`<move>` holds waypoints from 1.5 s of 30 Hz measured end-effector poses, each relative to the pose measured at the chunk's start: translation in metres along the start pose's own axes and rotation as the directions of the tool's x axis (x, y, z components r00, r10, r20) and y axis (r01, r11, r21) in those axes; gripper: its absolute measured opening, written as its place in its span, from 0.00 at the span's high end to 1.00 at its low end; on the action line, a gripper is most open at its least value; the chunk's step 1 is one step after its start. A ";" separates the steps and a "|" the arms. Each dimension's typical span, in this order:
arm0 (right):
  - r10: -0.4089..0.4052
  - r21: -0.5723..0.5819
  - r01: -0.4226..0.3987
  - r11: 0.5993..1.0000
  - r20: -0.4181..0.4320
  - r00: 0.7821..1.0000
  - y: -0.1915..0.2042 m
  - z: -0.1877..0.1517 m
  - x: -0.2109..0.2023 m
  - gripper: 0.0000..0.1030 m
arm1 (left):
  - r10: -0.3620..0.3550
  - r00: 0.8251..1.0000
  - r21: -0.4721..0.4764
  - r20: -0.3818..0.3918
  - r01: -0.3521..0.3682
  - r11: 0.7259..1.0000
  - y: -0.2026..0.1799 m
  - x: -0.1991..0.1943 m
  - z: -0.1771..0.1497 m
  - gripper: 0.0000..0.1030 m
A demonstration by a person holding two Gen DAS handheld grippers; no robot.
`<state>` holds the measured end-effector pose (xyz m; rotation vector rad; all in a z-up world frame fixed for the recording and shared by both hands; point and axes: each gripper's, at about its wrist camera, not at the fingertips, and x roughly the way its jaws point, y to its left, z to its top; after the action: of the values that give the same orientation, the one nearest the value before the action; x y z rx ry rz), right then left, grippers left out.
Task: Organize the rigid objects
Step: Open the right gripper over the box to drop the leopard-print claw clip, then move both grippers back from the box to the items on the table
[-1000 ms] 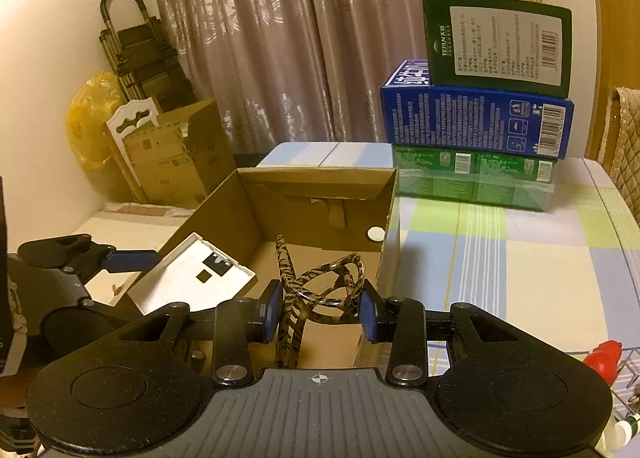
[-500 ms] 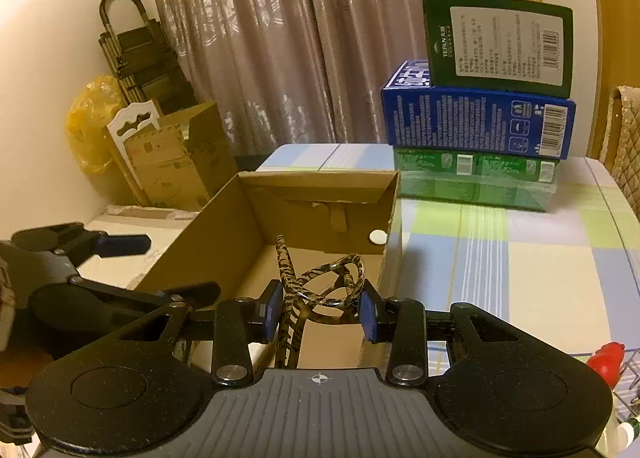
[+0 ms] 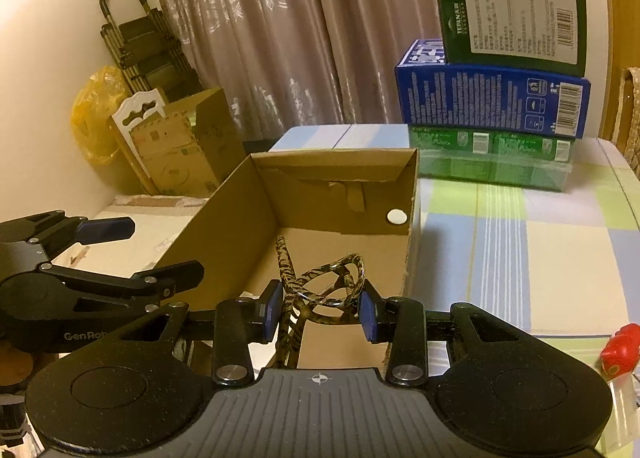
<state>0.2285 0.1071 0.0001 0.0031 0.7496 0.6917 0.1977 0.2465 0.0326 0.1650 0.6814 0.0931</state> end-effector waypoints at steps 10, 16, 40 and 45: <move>0.012 0.044 -0.014 0.999 0.038 0.999 -0.005 0.002 -0.011 0.50 | -0.001 1.000 -0.033 0.004 0.001 0.999 0.003 -0.010 -0.008 0.19; 0.007 0.064 -0.012 0.998 0.084 0.996 -0.012 0.000 -0.046 0.49 | -0.014 1.000 -0.065 0.021 0.016 0.998 -0.003 -0.029 -0.008 0.19; -0.294 0.253 0.251 0.934 0.147 0.945 -0.110 -0.107 -0.231 0.15 | -0.211 0.967 -0.073 0.145 0.223 0.972 -0.135 -0.129 -0.008 0.10; -0.360 0.308 0.314 0.898 0.107 0.927 -0.138 -0.132 -0.257 0.14 | -0.293 0.952 -0.064 0.095 0.299 0.952 -0.177 -0.127 -0.014 0.09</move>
<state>0.0908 -0.1800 0.0298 0.1875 0.6667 0.2418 0.0958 0.0568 0.0686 -0.0093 0.6102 -0.1751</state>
